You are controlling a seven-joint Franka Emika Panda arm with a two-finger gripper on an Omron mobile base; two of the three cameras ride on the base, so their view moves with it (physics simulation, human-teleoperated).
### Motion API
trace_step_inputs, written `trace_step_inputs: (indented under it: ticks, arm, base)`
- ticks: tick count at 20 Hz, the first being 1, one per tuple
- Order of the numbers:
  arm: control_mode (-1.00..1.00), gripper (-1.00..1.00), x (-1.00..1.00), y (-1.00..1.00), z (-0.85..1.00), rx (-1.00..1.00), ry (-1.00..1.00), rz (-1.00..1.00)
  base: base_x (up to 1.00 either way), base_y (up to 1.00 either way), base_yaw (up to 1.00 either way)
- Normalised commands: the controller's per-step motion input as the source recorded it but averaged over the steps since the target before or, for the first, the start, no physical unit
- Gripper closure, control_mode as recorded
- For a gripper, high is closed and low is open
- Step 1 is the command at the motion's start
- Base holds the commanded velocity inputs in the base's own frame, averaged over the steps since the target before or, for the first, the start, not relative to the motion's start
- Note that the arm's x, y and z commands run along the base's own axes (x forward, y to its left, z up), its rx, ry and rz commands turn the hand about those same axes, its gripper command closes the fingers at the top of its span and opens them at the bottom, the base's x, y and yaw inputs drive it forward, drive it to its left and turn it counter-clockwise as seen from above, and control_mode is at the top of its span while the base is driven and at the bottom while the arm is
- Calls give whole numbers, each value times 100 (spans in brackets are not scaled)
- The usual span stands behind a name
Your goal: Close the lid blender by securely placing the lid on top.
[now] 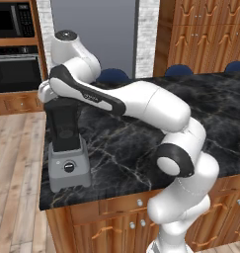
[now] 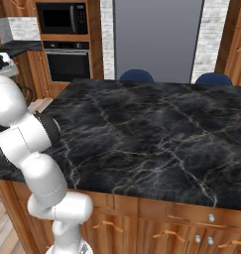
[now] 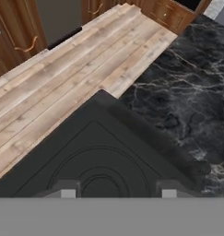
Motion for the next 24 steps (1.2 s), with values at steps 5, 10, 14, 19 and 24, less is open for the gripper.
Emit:
trace_step_inputs:
  ticks: [5, 10, 14, 19, 24]
  arm:
    - [-100, -100, -21, -1, 0, 0, -7, 0]
    - [-100, -100, -84, -23, 17, 9, -11, 0]
    - [-100, -100, -81, -56, 0, 18, -7, 0]
    - [-100, -100, -54, -100, -21, 12, -11, 0]
    - [-100, -100, -25, -100, -33, 4, -12, 0]
  base:
    - [0, 0, 0]
    - [0, 0, 0]
    - [0, 0, 0]
    - [0, 0, 0]
    - [0, 0, 0]
